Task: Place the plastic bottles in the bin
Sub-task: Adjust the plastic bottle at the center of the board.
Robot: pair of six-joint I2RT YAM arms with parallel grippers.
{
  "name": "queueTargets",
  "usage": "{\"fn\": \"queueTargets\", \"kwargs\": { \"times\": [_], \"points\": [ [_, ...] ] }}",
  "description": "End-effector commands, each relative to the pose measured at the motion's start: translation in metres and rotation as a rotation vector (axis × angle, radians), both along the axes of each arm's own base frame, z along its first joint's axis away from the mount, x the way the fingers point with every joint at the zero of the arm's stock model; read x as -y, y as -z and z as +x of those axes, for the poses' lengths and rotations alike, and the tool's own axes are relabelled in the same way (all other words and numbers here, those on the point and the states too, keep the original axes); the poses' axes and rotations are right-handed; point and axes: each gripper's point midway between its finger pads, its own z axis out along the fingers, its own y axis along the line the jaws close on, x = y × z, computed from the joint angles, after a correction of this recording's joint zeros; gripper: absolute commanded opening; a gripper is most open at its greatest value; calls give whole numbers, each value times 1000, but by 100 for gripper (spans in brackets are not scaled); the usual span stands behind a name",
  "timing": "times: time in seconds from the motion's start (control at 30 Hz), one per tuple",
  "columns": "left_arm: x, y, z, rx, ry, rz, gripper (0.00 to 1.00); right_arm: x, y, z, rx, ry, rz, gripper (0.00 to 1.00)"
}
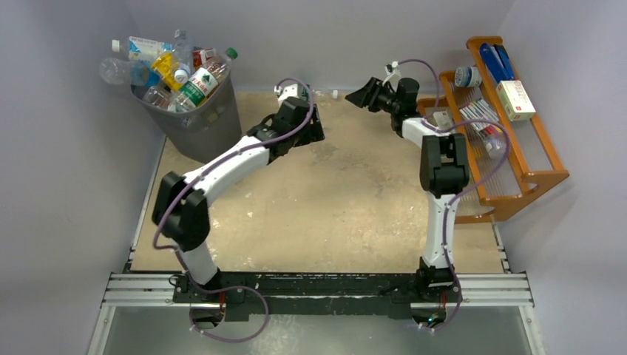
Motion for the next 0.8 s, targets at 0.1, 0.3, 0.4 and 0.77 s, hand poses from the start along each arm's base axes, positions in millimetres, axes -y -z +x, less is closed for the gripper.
{"fn": "queueTargets", "kwargs": {
  "times": [0.1,0.3,0.4,0.77],
  "points": [
    [-8,-14,102,195,-222,56,81,-17,-6,68,116,-27,122,71],
    [-59,15,177,182,-345,-20,81,-19,21,106,136,-8,130,75],
    [-83,20,212,197,-374,-15,80,-17,27,116,162,8,145,78],
    [-99,60,274,315,-338,-107,80,-25,40,115,220,-4,243,77]
  ]
}}
